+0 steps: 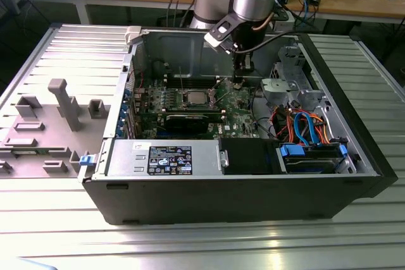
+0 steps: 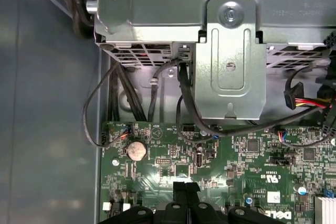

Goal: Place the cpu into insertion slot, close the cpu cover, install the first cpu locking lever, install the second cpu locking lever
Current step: 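Close the cpu cover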

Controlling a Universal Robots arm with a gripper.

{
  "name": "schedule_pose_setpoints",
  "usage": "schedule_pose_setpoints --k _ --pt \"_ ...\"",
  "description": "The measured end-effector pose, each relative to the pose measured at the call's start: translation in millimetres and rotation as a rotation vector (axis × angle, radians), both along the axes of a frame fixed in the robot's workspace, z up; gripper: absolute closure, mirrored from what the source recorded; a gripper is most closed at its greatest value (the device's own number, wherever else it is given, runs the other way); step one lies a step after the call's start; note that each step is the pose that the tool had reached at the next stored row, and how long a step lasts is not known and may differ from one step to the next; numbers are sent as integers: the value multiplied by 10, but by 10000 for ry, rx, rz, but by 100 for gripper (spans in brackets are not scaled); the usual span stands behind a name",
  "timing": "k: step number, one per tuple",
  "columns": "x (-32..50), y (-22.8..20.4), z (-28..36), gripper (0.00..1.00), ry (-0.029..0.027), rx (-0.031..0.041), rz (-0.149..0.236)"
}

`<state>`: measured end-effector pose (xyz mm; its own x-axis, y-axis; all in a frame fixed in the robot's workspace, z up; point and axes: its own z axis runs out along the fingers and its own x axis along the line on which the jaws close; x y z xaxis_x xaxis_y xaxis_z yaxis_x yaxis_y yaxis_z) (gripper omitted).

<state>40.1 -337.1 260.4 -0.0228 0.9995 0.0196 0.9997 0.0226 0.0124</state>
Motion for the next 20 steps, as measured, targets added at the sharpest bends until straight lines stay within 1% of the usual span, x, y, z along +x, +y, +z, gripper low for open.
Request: schedule_pose_setpoints --k 3,5,7,10,14,20 --pt "1 0 -44 89 1 -1 -2" --pt "1 -1 -56 89 1 -1 7" --pt "-8 0 -57 89 0 18 11" --pt "-56 -1 -57 89 1 23 12" --pt "-57 0 -57 89 1 36 12" --pt "-64 0 -57 89 1 36 12"
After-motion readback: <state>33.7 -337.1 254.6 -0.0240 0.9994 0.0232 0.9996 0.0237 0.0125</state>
